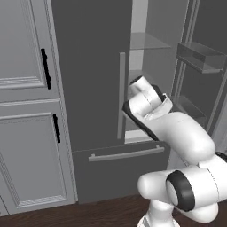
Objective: Take the strawberry from the fridge and place it on top of the pancake, located on the dining counter.
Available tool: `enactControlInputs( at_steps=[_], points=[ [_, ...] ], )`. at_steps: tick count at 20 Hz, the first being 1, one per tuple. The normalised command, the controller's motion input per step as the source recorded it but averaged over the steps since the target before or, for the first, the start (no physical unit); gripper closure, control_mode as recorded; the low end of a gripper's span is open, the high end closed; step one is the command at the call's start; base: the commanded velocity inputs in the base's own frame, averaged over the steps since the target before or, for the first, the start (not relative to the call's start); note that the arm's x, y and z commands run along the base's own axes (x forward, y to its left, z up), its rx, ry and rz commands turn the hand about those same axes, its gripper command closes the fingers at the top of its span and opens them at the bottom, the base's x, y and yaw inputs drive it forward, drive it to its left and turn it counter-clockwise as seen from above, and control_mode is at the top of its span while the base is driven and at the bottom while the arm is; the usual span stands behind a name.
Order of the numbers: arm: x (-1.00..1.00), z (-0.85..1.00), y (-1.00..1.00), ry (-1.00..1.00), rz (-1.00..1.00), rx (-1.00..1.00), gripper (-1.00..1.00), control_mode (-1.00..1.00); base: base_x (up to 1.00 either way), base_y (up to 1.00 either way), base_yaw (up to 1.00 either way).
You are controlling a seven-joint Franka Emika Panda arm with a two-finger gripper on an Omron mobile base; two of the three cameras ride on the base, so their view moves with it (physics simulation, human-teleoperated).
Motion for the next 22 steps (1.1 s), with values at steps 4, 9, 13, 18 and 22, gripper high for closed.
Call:
enactControlInputs(
  at_steps=[4, 9, 13, 18, 22],
  points=[
    [0.25, -0.17, 0.51, -0.77, -0.29, 0.37, -1.0, -1.0, 0.0, 0.0, 0.0],
    [0.23, 0.03, 0.25, -0.86, -0.17, 0.37, -1.0, -1.0, 0.0, 0.0, 0.0],
    [0.41, 0.22, 0.25, -0.88, -0.14, 0.32, -1.0, -1.0, 0.0, 0.0, 0.0],
    [0.44, 0.26, 0.39, -0.83, -0.19, 0.23, -1.0, -1.0, 0.0, 0.0, 0.0],
    [0.24, 0.33, 0.46, -0.27, -0.01, 0.07, -1.0, -1.0, 0.0, 0.0, 0.0]
  ],
)
